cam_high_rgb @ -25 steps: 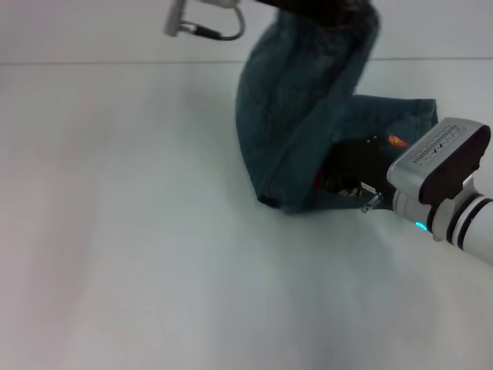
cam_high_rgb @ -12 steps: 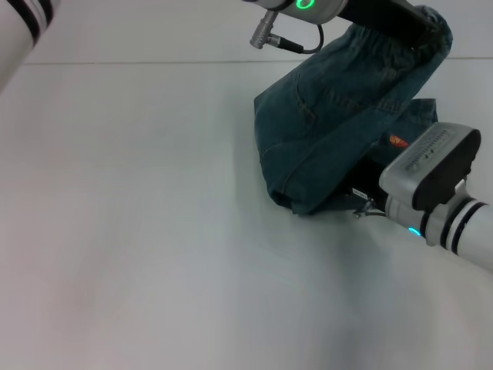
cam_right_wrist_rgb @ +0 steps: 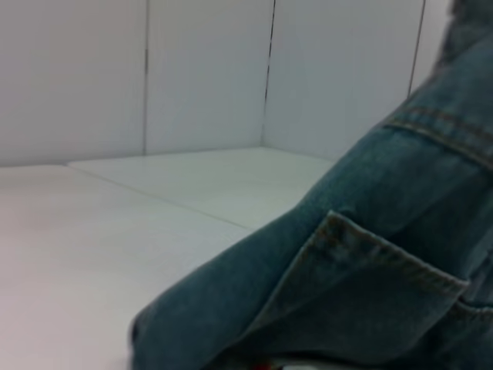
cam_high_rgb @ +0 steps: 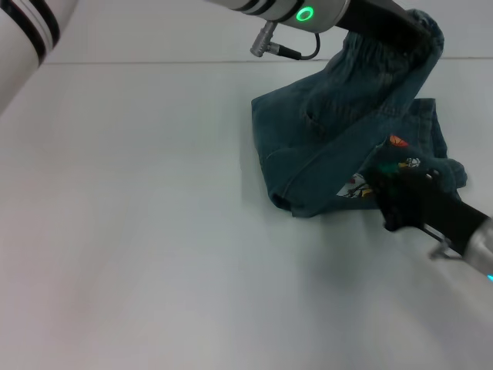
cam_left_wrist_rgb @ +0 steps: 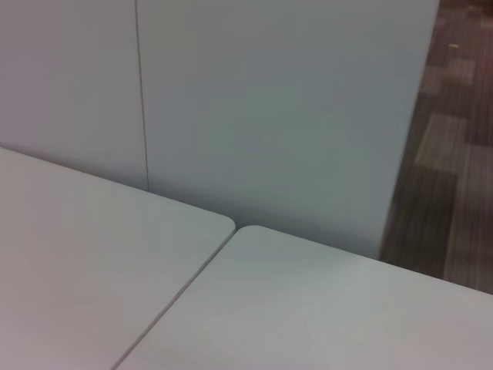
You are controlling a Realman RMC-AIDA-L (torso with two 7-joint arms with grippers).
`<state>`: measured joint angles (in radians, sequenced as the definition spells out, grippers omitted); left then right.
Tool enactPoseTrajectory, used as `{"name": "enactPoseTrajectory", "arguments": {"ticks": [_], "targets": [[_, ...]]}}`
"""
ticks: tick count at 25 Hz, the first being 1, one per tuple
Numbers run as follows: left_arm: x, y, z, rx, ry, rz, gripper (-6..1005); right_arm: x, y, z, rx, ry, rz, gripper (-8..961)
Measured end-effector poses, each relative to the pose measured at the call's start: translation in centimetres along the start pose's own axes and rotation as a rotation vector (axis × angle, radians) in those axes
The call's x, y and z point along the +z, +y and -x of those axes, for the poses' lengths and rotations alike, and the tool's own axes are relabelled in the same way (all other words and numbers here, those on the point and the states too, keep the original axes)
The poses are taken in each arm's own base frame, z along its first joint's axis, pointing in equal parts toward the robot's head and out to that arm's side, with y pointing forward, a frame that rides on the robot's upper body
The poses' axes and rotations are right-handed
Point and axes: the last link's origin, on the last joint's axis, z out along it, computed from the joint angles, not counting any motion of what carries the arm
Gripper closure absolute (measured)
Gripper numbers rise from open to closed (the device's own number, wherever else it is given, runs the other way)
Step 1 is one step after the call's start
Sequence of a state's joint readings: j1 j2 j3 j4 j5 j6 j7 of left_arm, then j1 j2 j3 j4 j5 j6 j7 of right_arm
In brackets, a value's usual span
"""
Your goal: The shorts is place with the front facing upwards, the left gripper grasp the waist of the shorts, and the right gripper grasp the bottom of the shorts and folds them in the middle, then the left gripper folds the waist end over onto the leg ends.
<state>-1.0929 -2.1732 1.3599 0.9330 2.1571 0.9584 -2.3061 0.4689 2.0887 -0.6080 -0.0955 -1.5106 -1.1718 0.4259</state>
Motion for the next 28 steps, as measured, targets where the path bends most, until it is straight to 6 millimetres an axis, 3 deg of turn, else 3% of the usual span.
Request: {"name": "enactPoseTrajectory", "arguments": {"ticks": [5,10,20,25,28], "targets": [[0.8,0.3,0.6,-0.002,-0.005,-0.007,950,-4.9,0.2,-0.5,0.031,-0.054,0.059,894],[2.4,1.3,0.9,0.003,0.012,-0.012,947,-7.3,0.6,-0.6,0.077,-0.088,0.071,887],[3.9,3.4,1.2,0.076,-0.013,0.021,942,-6.9,0.4,-0.5,0.096,-0.087,0.062,874],[3.9,3.3,1.3,0.075,-0.018,0.023,753,-6.3,0.1,-0.1,0.099,-0.086,0.069,867],[3.9,3.3,1.4,0.078,-0.02,0.023,692,-6.0,0.0,0.0,0.096,-0.084,0.071,863]]}}
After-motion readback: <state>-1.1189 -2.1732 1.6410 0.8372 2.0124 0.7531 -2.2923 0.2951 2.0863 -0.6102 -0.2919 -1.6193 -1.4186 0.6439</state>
